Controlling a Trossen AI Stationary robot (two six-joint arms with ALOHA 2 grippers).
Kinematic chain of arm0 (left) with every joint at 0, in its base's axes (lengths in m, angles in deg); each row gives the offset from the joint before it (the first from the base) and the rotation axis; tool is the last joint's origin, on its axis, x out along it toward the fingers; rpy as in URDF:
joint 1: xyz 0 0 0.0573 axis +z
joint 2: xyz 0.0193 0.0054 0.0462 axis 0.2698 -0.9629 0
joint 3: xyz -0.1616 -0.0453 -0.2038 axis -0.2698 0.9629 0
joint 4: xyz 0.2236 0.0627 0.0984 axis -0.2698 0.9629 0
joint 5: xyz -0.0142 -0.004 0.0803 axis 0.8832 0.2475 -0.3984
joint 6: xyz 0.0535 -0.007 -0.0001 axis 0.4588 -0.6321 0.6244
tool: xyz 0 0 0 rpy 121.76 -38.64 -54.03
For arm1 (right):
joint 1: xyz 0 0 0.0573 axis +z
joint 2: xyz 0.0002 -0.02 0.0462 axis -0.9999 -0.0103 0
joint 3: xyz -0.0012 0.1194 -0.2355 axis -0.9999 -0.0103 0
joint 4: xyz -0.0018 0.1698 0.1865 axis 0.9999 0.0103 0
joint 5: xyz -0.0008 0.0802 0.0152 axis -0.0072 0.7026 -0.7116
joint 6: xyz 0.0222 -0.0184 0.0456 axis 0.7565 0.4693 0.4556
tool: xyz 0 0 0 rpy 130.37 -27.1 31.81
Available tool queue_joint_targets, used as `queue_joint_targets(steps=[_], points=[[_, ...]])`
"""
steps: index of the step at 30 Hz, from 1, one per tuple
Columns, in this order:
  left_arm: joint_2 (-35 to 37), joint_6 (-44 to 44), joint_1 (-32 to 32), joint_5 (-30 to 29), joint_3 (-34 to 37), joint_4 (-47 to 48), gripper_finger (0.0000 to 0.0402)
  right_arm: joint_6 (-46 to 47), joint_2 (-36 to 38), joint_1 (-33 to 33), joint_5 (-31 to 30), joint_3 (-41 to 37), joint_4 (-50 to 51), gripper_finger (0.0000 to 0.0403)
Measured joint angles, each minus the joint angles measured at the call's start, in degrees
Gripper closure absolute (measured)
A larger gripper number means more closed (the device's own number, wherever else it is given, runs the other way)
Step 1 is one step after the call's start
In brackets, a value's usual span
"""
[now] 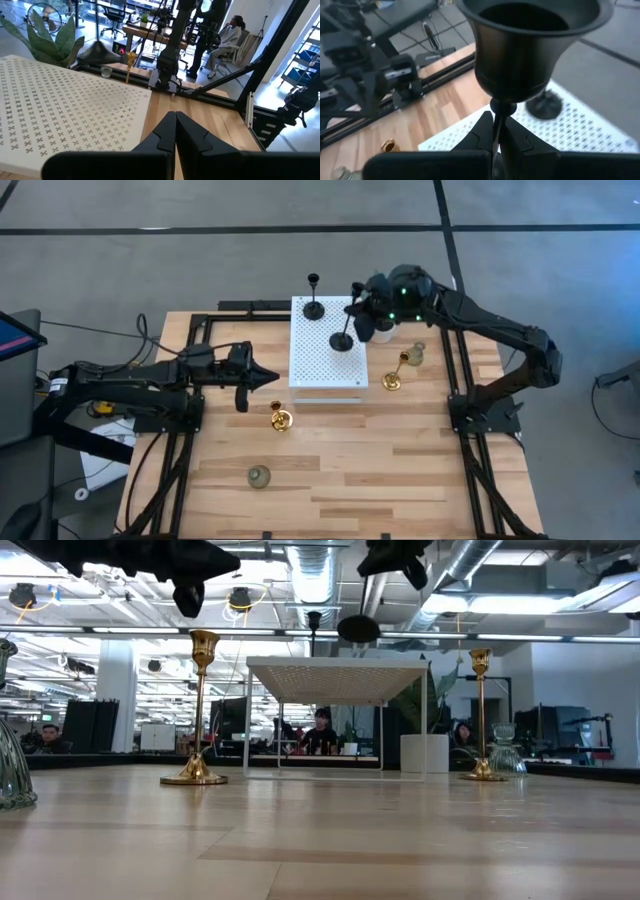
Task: Pick & Place candle stick holders
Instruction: Align the black candle holder with the other black small candle holder on the shelf
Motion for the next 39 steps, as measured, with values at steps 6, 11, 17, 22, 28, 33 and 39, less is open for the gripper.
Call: queue_joint_targets(steps=[6,11,17,22,28,33,39], points=[[0.02,0.0,0.01,-0.02,0.0,-0.35,0.0394,-3.35,-0.45,-4.54,2.62,0.0,-2.55,0.0403],[0.02,0.0,0.02,-0.08,0.0,-0.71,0.0394,-4.82,-2.31,-7.51,5.4,0.19,-5.12,0.0403],[0.02,0.0,0.04,-0.96,0.0,-1.19,0.0394,-6.53,-6.36,-9.88,5.56,1.14,-6.14,0.0403],[0.02,0.0,0.07,-1.14,0.0,-1.3,0.0394,-9.42,-11.37,-11.4,5.41,5.49,-4.9,0.0403],[0.02,0.0,0.04,-1.14,0.0,-1.48,0.0394,-12.29,-16.94,-12.7,5.15,12.92,-0.93,0.0403],[0.02,0.0,0.04,-1.14,0.0,-1.48,0.0394,-13.98,-20.72,-12.74,3.81,16.32,2.88,0.0403],[0.02,0.0,0.04,-1.14,0.0,-1.48,0.0394,-16.28,-22.58,-12.61,0.65,16.59,3.66,0.0403]])
